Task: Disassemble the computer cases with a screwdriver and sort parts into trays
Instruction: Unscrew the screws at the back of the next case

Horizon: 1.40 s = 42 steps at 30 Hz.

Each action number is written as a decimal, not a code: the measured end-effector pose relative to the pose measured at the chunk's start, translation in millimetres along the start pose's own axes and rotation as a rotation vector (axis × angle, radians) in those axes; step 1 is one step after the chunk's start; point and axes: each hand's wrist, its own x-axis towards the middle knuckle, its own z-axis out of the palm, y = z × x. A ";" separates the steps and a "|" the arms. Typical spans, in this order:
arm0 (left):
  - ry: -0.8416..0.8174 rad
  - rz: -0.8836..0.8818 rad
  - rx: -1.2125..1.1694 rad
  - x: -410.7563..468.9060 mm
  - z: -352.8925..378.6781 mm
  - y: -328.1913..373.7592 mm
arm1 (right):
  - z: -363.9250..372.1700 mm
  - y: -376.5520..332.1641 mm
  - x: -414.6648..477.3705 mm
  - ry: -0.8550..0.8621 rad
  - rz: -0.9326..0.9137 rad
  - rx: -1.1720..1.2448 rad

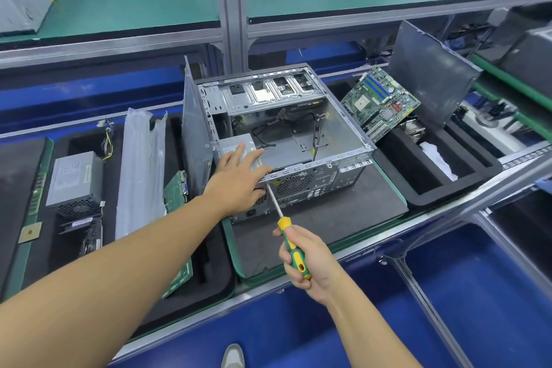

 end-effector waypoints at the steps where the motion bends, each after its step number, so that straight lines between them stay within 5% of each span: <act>1: 0.003 0.001 0.001 0.5 0.7 0.6 | 2.1 -2.1 -2.4 0.104 -0.059 -0.173; 4: 0.008 0.003 0.006 1.0 2.4 1.1 | 10.2 -1.5 -5.8 0.523 -0.270 -1.080; 6: 0.009 0.006 0.004 0.9 2.0 0.3 | 24.0 0.6 -11.7 0.667 -0.319 -1.319; 8: -0.001 0.009 0.001 0.6 0.4 -0.3 | 29.9 1.0 -11.7 0.587 -0.306 -1.038; 12: -0.015 0.010 -0.012 0.2 -1.7 -0.4 | 21.0 -15.5 -16.4 0.343 0.113 0.081; 18: -0.022 0.003 -0.048 -0.1 -1.8 0.1 | 12.7 -14.7 -28.8 0.039 0.279 0.547; 25: -0.021 0.004 -0.038 0.6 -1.1 0.5 | 23.1 3.7 -25.3 0.195 0.073 0.469; 33: -0.019 0.011 -0.039 -0.1 -2.4 0.7 | 33.0 5.4 -26.0 0.482 -0.245 -0.400; 38: -0.024 0.011 -0.051 -0.1 -3.3 1.4 | 32.8 -11.0 -30.1 0.281 0.122 0.077; 42: -0.012 0.015 -0.062 -1.0 -3.8 2.2 | 24.6 -14.3 -31.7 0.206 0.145 0.269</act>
